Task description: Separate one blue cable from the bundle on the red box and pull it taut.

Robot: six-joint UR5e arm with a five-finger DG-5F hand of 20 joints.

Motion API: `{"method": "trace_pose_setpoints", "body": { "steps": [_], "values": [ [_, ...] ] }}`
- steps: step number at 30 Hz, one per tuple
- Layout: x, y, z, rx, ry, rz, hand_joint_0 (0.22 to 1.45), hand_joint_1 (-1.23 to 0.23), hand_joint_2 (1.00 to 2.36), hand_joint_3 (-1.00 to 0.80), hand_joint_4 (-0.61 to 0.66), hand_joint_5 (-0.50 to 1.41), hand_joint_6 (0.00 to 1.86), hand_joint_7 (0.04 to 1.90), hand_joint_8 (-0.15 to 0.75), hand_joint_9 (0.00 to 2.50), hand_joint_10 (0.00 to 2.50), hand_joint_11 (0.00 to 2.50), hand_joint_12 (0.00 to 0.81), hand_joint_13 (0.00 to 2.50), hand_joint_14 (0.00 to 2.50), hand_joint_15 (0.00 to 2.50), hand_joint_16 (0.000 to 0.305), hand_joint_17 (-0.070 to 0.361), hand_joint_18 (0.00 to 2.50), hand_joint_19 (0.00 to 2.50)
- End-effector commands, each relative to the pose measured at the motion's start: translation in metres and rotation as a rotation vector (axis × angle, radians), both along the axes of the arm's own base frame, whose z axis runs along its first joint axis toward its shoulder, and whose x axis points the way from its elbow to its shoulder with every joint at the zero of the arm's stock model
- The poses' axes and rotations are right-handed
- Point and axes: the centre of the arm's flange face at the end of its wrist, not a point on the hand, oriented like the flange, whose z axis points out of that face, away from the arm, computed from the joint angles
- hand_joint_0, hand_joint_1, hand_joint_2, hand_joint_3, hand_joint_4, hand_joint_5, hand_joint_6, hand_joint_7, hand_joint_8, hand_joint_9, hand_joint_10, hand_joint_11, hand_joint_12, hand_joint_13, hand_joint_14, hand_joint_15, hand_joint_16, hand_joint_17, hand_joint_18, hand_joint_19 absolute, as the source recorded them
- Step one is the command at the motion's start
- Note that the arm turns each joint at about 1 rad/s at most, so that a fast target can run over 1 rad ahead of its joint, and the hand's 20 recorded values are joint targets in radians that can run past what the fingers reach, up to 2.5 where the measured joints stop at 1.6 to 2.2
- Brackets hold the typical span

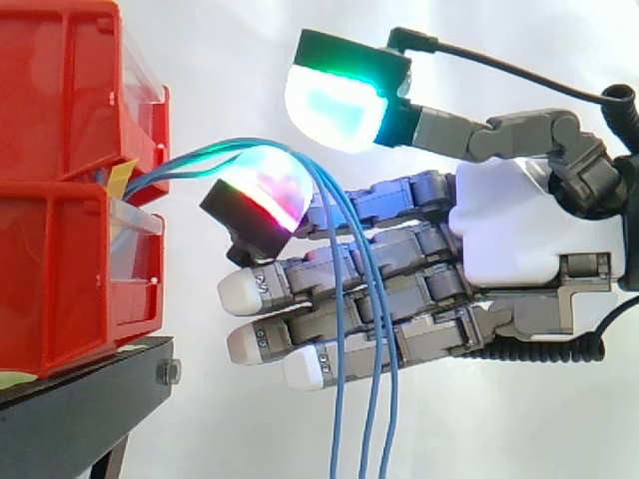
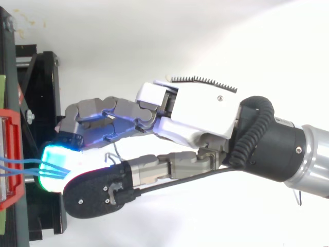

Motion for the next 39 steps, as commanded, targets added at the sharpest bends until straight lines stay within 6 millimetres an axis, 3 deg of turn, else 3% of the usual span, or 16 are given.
{"method": "trace_pose_setpoints", "body": {
  "steps": [1,10,16,22,25,31,39],
  "values": [
    [-0.0003,0.0007,0.0004,0.0,0.0,0.0,0.6,-0.58,1.0,-0.46,0.22,-0.11,0.5,1.2,0.309,0.64,0.01,0.29,0.356,0.37,0.0,0.13,0.049,0.11,0.39,0.36],
    [-0.0003,0.0008,0.0008,-0.001,0.001,0.002,0.65,-0.54,1.01,-0.29,0.2,-0.11,0.5,1.21,0.303,0.64,0.01,0.28,0.352,0.38,0.0,0.13,0.049,0.11,0.39,0.36],
    [-0.0005,0.0028,0.0002,-0.002,0.002,0.002,0.7,-0.78,1.01,-0.2,0.2,-0.11,0.5,1.2,0.291,0.6,0.01,0.29,0.347,0.35,0.0,0.12,0.049,0.111,0.36,0.34],
    [-0.0006,0.0031,0.0001,-0.004,0.004,0.005,0.69,-0.79,1.01,-0.11,0.21,-0.12,0.5,1.19,0.29,0.57,0.01,0.28,0.352,0.32,0.0,0.12,0.051,0.114,0.34,0.33],
    [-0.0004,0.0031,0.0007,-0.004,0.004,0.005,0.66,-0.76,1.01,-0.16,0.23,-0.12,0.5,1.19,0.309,0.57,0.01,0.27,0.367,0.33,0.0,0.12,0.054,0.121,0.36,0.33],
    [-0.0003,0.003,-0.0009,-0.009,0.005,0.004,0.58,-0.6,1.01,-0.42,0.22,-0.12,0.5,1.2,0.296,0.57,0.01,0.28,0.348,0.31,0.0,0.13,0.051,0.114,0.32,0.35],
    [-0.0006,0.0031,0.0001,-0.009,0.005,0.005,0.56,-0.47,1.0,-0.5,0.22,-0.12,0.5,1.19,0.31,0.6,0.01,0.28,0.356,0.34,0.0,0.13,0.052,0.116,0.35,0.35]
  ]
}}
